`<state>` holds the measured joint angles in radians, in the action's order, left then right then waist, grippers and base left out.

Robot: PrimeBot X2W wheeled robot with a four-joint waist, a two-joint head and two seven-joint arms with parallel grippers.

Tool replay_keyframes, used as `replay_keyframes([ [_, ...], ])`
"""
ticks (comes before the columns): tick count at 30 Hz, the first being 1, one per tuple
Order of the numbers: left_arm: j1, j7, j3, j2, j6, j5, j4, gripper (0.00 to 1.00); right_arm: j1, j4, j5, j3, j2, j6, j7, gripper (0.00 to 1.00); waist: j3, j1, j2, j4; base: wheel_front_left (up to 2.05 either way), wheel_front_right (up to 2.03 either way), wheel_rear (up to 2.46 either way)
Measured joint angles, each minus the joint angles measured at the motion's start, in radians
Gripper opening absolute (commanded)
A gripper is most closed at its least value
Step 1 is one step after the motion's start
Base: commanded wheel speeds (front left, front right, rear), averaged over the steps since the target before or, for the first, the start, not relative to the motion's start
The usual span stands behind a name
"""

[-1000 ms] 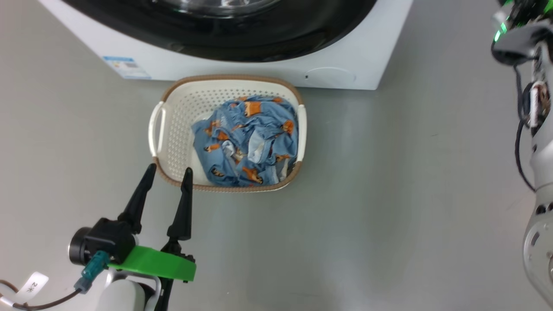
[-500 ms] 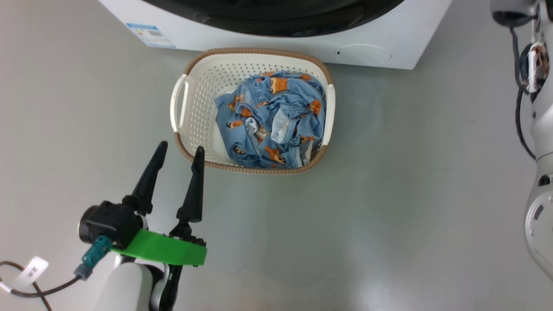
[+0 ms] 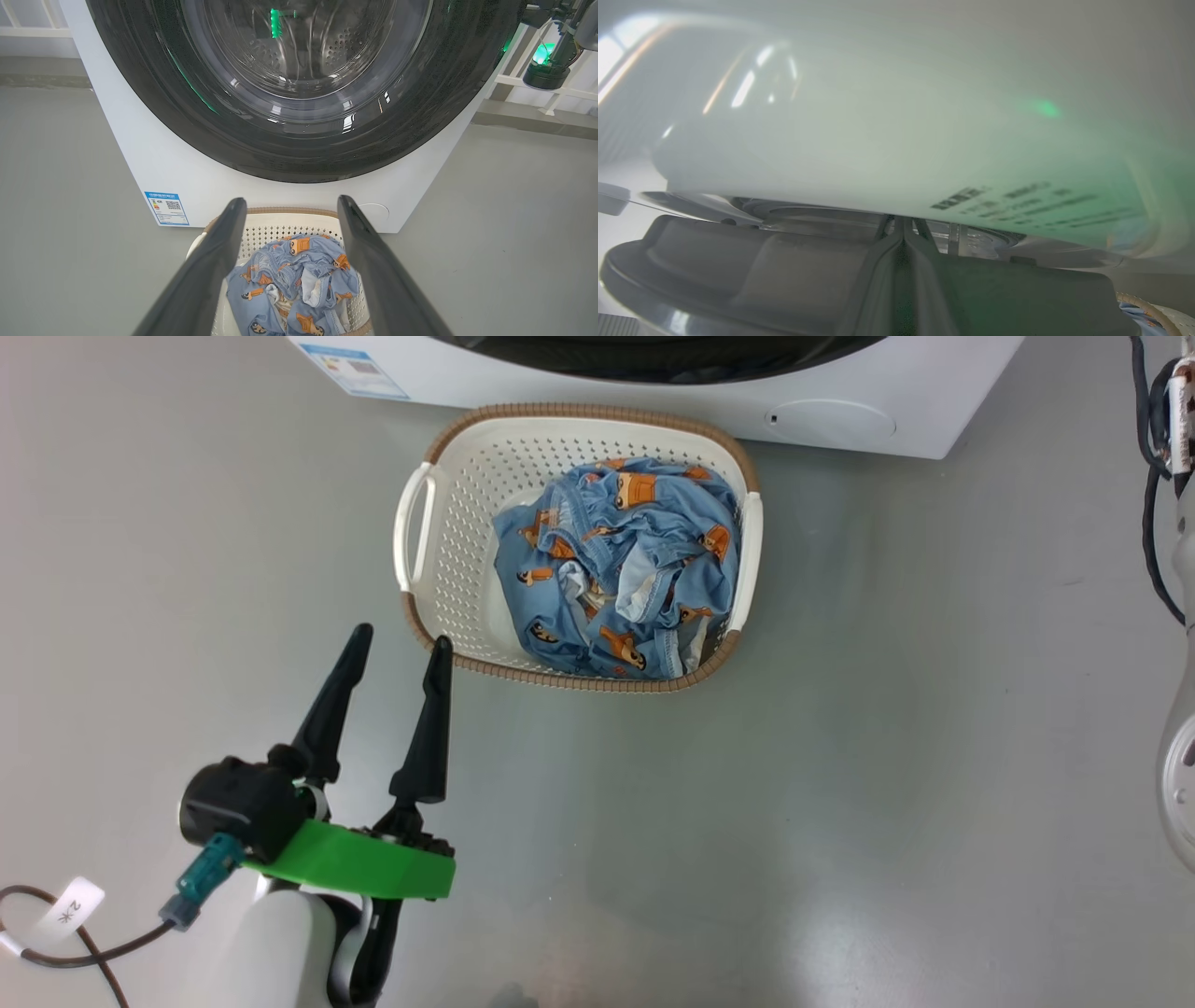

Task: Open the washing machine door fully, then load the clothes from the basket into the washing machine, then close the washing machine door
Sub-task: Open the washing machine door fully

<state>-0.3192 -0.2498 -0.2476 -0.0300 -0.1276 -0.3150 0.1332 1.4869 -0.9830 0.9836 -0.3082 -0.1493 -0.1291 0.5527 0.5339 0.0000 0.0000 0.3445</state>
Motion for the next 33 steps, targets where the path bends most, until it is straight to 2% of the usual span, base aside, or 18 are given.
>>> replay_keyframes([
  [8,-0.002,0.0,0.0,0.0,0.0,-0.015,-0.003,1.0,0.004,0.008,-0.006,0.001,0.002,0.0,0.062,0.0,0.008,0.0,0.0,0.003,0.0,0.0,0.0],
  [18,-0.004,-0.004,0.01,0.0,0.0,-0.013,-0.008,1.0,-0.093,0.131,-0.005,0.02,0.032,0.0,0.15,0.0,-0.009,0.0,0.0,-0.021,0.0,0.0,0.0],
  [29,-0.004,-0.004,0.028,0.0,0.0,0.012,-0.007,1.0,-0.252,0.266,0.039,0.06,0.053,0.0,0.313,0.0,-0.059,0.0,0.0,-0.034,0.0,0.0,0.0],
  [33,0.002,-0.004,0.049,0.0,0.0,0.024,-0.005,1.0,-0.323,0.305,0.121,0.081,0.058,0.0,0.425,0.0,-0.091,0.0,0.0,-0.04,0.0,0.0,0.0],
])
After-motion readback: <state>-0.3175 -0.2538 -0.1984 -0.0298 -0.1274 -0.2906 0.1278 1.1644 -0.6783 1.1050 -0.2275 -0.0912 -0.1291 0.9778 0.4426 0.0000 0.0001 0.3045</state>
